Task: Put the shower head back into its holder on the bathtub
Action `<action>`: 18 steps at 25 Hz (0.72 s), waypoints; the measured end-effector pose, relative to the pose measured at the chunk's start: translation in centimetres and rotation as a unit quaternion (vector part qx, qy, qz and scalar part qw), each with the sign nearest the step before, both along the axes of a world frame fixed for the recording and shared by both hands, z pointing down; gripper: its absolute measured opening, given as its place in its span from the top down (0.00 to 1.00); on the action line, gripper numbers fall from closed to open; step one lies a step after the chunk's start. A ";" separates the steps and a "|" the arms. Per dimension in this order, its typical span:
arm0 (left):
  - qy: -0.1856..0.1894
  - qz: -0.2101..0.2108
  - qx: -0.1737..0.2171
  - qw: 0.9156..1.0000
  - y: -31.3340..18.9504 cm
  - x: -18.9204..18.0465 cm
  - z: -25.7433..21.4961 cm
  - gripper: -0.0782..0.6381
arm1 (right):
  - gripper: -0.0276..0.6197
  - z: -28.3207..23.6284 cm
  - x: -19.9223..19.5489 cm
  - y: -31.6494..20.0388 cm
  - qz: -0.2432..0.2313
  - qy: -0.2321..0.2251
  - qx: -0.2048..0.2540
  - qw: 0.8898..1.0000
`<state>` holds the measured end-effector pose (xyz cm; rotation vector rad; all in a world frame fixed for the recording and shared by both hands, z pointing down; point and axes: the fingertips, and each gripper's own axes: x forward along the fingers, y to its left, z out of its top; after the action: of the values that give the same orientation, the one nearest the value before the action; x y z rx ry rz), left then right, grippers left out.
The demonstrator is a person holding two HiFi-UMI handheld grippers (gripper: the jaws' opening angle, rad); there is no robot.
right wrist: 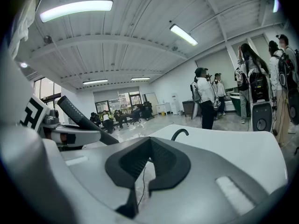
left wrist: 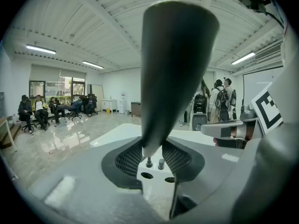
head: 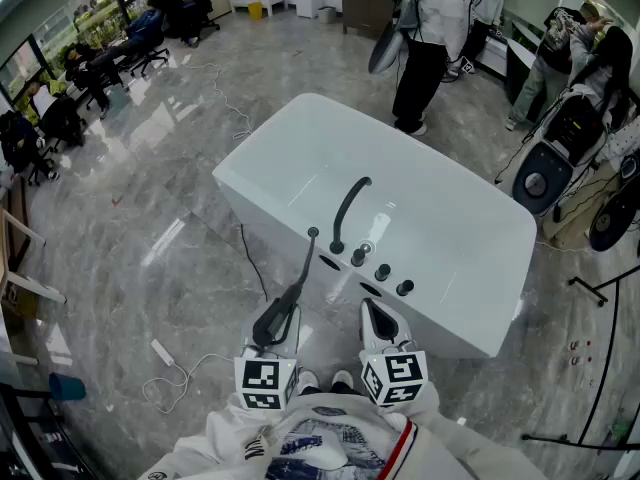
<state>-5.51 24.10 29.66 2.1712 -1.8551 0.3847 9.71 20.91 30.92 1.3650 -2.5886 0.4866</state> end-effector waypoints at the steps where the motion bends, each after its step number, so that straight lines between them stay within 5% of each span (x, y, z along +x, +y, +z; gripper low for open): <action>1: 0.000 -0.001 -0.001 1.000 0.1 0.0 0.1 0.70 | 0.95 0.1 0.1 0.1 -0.001 0.001 0.000 1.000; 18: -0.017 -0.037 0.004 0.999 0.1 1.2 0.0 0.70 | 0.95 0.2 2.5 0.2 -0.023 -0.020 0.004 1.000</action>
<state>-4.35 24.21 29.63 2.1055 -1.9514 0.4023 12.21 21.15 31.16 1.3083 -2.6496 0.5025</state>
